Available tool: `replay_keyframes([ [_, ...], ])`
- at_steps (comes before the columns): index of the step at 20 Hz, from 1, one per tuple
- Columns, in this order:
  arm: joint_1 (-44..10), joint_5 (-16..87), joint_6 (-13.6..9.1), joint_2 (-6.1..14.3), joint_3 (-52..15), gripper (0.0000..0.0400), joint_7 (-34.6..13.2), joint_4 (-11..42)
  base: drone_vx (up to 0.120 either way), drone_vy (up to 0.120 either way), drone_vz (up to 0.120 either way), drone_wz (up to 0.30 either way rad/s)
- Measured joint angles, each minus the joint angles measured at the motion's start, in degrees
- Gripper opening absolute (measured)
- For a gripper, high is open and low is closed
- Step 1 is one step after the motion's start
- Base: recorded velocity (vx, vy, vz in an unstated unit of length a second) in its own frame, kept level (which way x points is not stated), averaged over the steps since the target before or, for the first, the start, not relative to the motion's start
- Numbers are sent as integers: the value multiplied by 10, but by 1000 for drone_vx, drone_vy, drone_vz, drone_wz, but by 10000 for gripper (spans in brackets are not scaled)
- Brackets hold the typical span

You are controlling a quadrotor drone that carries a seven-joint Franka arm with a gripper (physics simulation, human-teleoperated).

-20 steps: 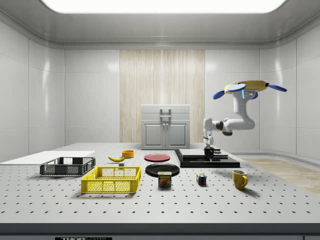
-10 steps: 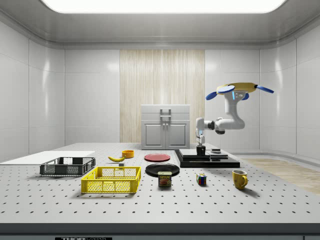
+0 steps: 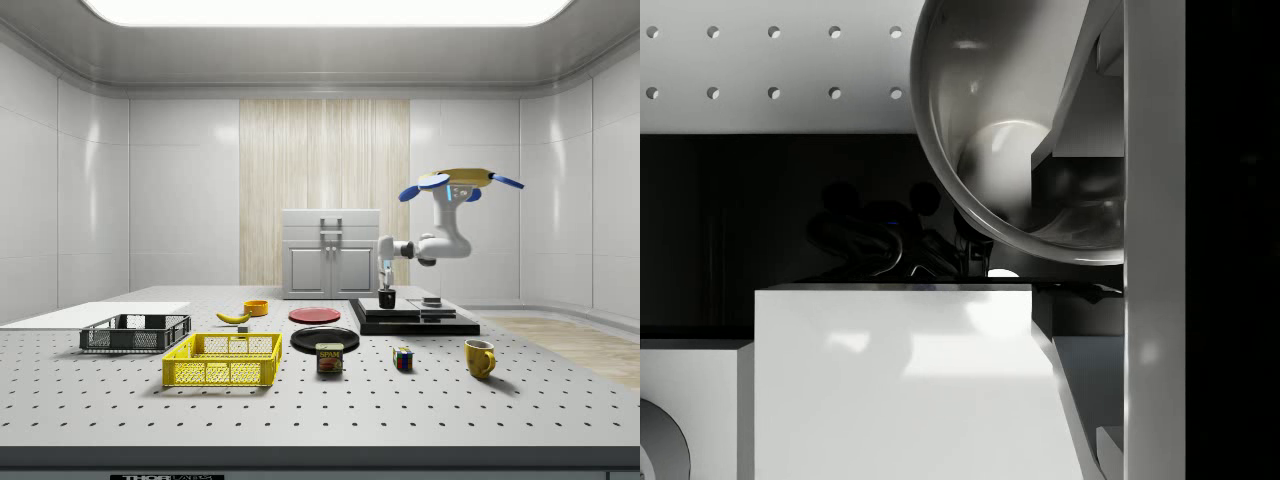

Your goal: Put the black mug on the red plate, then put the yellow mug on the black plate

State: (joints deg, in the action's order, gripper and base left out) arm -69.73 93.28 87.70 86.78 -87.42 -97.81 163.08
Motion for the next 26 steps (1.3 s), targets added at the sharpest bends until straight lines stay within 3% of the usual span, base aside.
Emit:
replay_keyframes([
  [18,-1,-9,22,24,-3,110,-1,0,120,-120,0,0],
  [23,-1,-11,27,29,-3,110,-1,0,120,0,0,0],
  [26,-1,-13,30,32,-3,110,-1,0,120,-107,0,0],
])
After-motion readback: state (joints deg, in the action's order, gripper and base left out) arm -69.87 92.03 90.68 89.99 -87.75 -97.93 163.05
